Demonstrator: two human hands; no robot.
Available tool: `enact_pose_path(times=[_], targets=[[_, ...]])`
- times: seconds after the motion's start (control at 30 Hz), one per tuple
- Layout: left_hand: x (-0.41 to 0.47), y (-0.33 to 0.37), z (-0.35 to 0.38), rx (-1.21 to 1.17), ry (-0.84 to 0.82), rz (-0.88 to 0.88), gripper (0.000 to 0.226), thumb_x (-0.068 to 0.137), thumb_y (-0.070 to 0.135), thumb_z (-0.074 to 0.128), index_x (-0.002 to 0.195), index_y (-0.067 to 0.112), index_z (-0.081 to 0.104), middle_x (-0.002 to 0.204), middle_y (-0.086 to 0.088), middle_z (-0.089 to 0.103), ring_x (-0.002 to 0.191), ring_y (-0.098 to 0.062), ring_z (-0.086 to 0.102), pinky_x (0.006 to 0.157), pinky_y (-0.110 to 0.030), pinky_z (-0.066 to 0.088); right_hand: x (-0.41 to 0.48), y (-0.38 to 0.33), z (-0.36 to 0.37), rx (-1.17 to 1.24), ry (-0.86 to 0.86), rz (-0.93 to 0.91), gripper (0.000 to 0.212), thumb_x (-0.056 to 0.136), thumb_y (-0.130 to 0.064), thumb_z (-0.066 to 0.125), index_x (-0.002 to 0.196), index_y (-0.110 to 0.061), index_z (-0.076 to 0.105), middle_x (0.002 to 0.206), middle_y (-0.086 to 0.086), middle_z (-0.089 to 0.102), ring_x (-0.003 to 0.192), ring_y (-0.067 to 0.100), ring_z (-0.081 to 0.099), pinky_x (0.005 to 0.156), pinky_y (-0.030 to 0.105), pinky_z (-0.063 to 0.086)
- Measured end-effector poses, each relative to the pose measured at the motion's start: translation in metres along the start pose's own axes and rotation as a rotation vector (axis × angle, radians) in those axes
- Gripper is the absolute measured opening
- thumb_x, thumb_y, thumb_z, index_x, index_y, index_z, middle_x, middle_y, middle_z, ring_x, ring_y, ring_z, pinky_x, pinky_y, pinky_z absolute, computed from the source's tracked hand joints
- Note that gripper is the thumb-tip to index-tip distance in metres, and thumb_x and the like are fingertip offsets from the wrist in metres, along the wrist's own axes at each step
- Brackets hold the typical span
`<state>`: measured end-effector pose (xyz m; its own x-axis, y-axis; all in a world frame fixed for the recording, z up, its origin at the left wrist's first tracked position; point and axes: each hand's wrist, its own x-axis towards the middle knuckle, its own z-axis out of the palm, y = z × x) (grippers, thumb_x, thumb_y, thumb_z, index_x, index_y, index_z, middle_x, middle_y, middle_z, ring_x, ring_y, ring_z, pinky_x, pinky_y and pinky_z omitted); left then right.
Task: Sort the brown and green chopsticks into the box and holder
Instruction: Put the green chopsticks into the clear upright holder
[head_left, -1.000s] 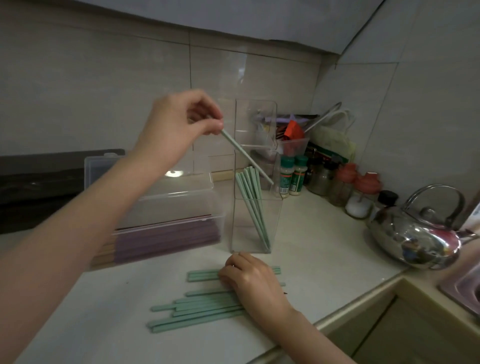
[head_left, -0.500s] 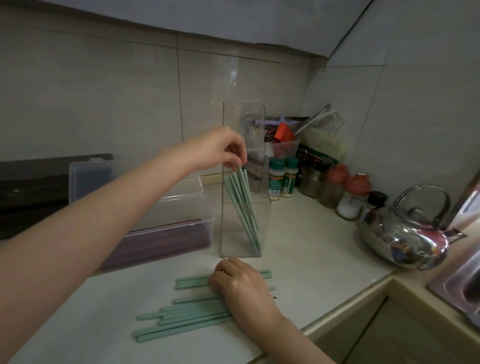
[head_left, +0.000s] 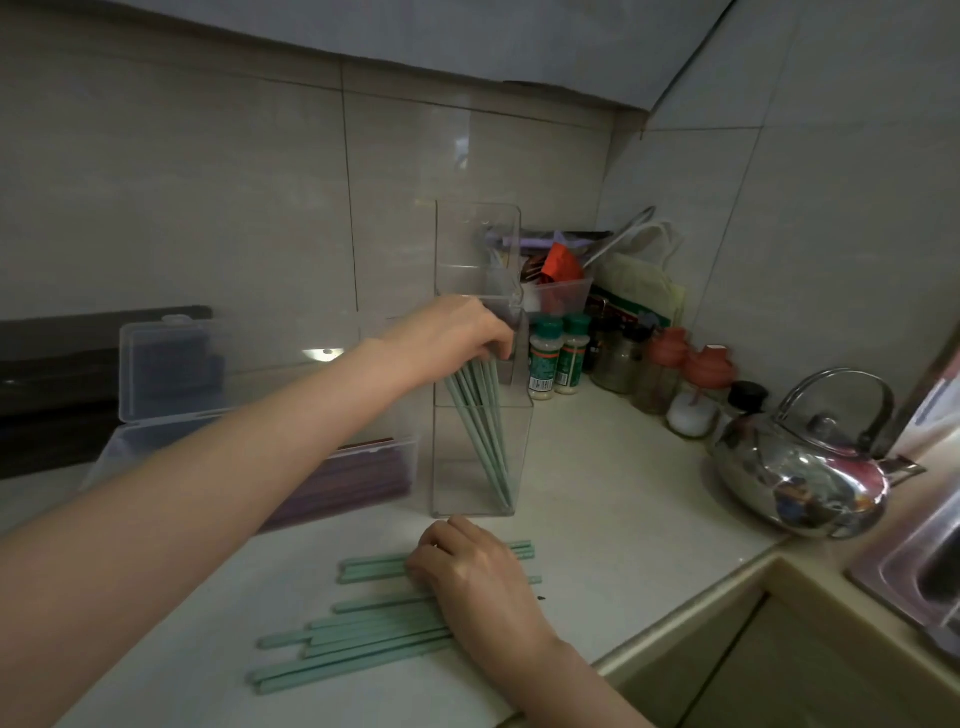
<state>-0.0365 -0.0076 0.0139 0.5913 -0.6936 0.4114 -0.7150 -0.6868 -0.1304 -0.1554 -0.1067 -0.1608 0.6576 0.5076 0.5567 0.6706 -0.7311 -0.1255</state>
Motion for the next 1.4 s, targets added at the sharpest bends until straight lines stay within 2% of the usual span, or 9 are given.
enact_pose_path(times=[0.2,0.33,0.53,0.67,0.83,0.97,1.07,1.27,1.4], targets=[[-0.005,0.0,0.006,0.024,0.01,0.081,0.054,0.078,-0.016,0.048,0.117,0.017,0.063,0.119,-0.013,0.064,0.106,-0.029,0.062,0.087,-0.04,0.048,0.0,0.001,0.001,-0.009,0.006,0.005,0.008,0.074,-0.015,0.055,0.071,-0.019,0.061,0.075,-0.003,0.058,0.07,0.018,0.053,0.055,0.03,0.043],[-0.012,0.002,0.01,0.056,-0.05,0.054,0.052,0.083,-0.013,0.043,0.121,0.018,0.06,0.138,-0.011,0.048,0.122,-0.026,0.051,0.092,-0.034,0.042,0.0,0.0,0.002,-0.007,0.002,0.006,0.006,0.072,-0.014,0.06,0.07,-0.019,0.06,0.074,-0.003,0.057,0.069,0.018,0.052,0.054,0.029,0.043],[-0.025,-0.003,0.007,-0.077,0.001,0.027,0.026,0.092,0.01,0.051,0.113,0.016,0.065,0.122,-0.011,0.062,0.116,-0.02,0.057,0.096,-0.037,0.047,-0.001,0.001,0.0,-0.048,0.0,-0.032,0.008,0.068,-0.011,0.062,0.068,-0.019,0.06,0.072,-0.002,0.057,0.068,0.018,0.052,0.053,0.029,0.042],[-0.054,0.009,-0.005,-0.175,0.168,0.002,0.026,0.091,0.012,0.052,0.113,0.018,0.064,0.115,-0.002,0.067,0.108,-0.015,0.061,0.094,-0.034,0.048,0.001,0.0,-0.003,-0.169,-0.059,-0.114,0.015,0.059,-0.014,0.072,0.066,-0.019,0.06,0.07,-0.003,0.057,0.068,0.017,0.052,0.053,0.027,0.041],[-0.126,0.037,-0.011,-0.382,0.345,-0.143,0.027,0.091,0.024,0.044,0.109,0.023,0.065,0.102,0.012,0.068,0.096,0.003,0.06,0.087,-0.014,0.044,0.013,-0.006,-0.017,-0.348,-0.156,-0.228,0.022,0.045,-0.024,0.079,0.055,-0.024,0.059,0.059,-0.007,0.057,0.058,0.012,0.055,0.047,0.023,0.038],[-0.177,0.045,0.019,-0.531,0.308,-0.282,0.025,0.088,0.029,0.045,0.1,0.027,0.067,0.092,0.018,0.065,0.088,0.001,0.062,0.079,-0.012,0.045,0.024,-0.004,-0.023,-0.369,-0.161,-0.324,0.013,0.049,-0.02,0.071,0.051,-0.022,0.058,0.054,-0.007,0.058,0.052,0.013,0.056,0.042,0.021,0.037],[-0.2,0.042,0.05,-0.556,0.217,-0.338,0.028,0.086,0.034,0.044,0.096,0.026,0.068,0.091,0.018,0.063,0.086,0.003,0.061,0.076,-0.015,0.046,0.027,-0.002,-0.023,-0.373,-0.21,-0.368,0.021,0.045,-0.013,0.077,0.054,-0.021,0.06,0.055,-0.005,0.059,0.053,0.015,0.057,0.042,0.021,0.04],[-0.214,0.026,0.078,-0.532,0.161,-0.391,0.033,0.084,0.04,0.041,0.098,0.028,0.069,0.104,0.028,0.057,0.093,0.011,0.056,0.082,-0.011,0.043,0.027,0.0,-0.031,-0.304,-0.172,-0.24,0.024,0.053,-0.02,0.079,0.061,-0.02,0.057,0.059,-0.004,0.06,0.056,0.016,0.058,0.042,0.022,0.039],[-0.217,0.023,0.082,-0.562,0.193,-0.411,0.048,0.083,0.062,0.04,0.096,0.027,0.07,0.103,0.031,0.057,0.092,0.013,0.056,0.082,-0.006,0.04,0.032,-0.003,-0.063,-0.057,-0.08,-0.065,0.004,0.076,-0.019,0.055,0.078,-0.017,0.057,0.072,-0.001,0.061,0.065,0.021,0.06,0.049,0.034,0.05]])
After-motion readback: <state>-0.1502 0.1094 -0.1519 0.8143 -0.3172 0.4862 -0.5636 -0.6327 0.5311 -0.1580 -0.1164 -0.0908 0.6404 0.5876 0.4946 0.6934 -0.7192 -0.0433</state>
